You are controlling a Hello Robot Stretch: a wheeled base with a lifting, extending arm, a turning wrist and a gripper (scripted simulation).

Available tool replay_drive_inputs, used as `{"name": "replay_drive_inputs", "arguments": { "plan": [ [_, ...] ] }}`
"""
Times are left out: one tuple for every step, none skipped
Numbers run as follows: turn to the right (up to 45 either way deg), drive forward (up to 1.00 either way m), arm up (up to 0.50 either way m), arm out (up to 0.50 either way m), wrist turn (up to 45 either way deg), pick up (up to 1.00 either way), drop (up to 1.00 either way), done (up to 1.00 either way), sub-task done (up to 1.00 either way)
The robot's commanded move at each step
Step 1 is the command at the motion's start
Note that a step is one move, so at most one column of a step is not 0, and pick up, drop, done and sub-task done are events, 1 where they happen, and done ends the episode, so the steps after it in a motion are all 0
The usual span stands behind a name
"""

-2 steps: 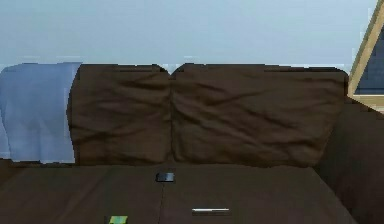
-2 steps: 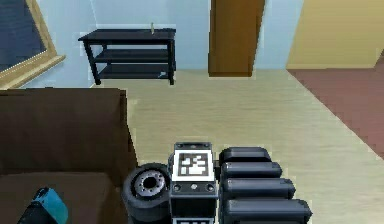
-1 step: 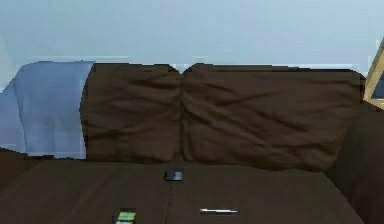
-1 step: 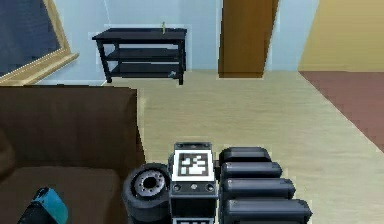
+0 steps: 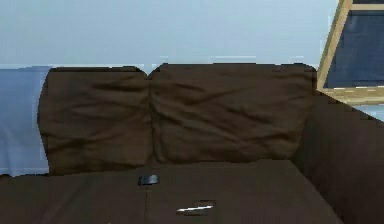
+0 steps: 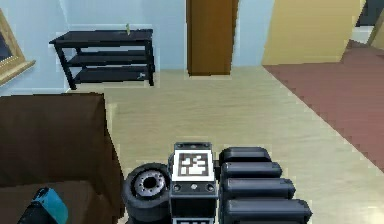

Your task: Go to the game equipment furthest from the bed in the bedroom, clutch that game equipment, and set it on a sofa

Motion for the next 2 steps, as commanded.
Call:
{"name": "replay_drive_inputs", "arguments": {
  "plan": [
    [-15.0, 0.0, 0.0, 0.0, 0.0, 0.0, 0.0, 0.0, 0.0],
    [45.0, 0.0, 0.0, 0.0, 0.0, 0.0, 0.0, 0.0, 0.0]
  ]
}}
